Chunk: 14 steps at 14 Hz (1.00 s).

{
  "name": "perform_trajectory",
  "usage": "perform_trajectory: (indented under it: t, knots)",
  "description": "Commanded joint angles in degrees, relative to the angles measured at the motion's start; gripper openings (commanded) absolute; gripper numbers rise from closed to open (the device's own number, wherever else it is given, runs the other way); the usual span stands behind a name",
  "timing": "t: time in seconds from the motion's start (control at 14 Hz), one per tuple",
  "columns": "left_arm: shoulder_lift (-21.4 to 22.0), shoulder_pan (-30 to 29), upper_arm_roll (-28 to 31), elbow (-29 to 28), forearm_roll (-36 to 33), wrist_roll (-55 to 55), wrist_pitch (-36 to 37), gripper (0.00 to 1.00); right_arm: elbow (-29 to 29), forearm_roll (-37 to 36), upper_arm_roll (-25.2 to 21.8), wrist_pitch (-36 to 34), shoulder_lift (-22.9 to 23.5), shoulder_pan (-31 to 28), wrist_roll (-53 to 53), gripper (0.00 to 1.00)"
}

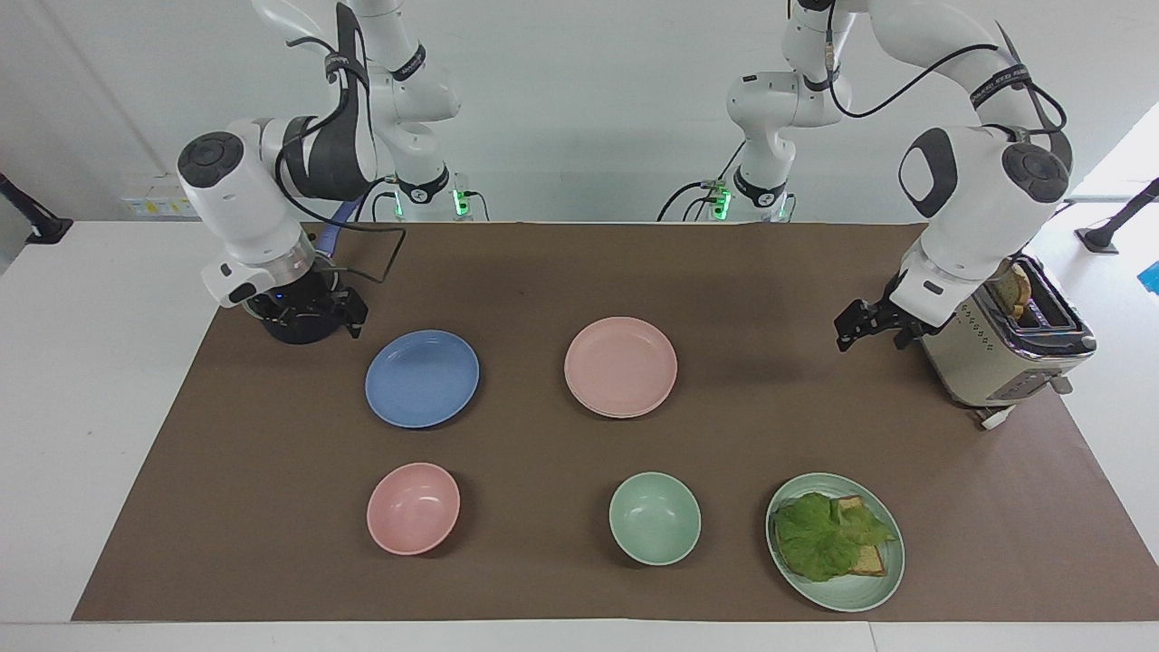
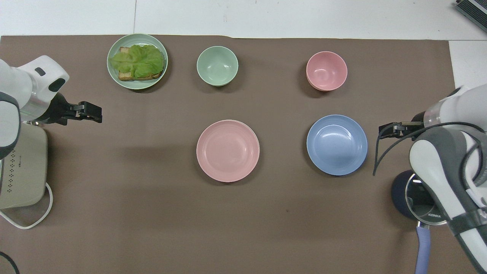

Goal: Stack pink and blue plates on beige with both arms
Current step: 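Withdraw the left gripper while the right gripper reaches the blue plate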

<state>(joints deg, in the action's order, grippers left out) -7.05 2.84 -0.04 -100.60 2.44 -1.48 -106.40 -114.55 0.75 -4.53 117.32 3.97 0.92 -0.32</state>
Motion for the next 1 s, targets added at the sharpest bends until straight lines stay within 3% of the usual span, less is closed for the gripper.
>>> perform_trajectory:
  t: [0.0, 0.29, 0.79, 0.86, 0.93]
  knots:
    - [1.68, -0.47, -0.57, 3.82, -3.23, 0.60, 6.10, 1.00, -2.70, 2.05, 0.40, 4.66, 2.52, -0.83, -3.63, 1.00]
    - [3.00, -0.56, -0.48, 9.27, -3.23, 0.43, 12.96, 1.00, -7.78, 3.37, 0.40, 10.64, 4.55, -1.27, -5.84, 1.00]
    - [6.43, -0.56, -0.04, 9.63, -2.79, -0.02, 14.82, 1.00, -9.38, 7.16, 0.40, 12.32, 7.71, -1.89, -9.79, 1.00]
    - [6.61, -0.64, -0.04, 9.63, -2.70, -0.01, 14.82, 1.00, -9.38, 7.68, 0.40, 12.32, 7.89, -1.80, -9.88, 0.97]
    - [6.70, -0.64, -0.04, 9.54, -2.70, -0.01, 14.73, 1.00, -9.55, 7.69, 0.40, 12.41, 7.89, -1.89, -9.97, 0.80]
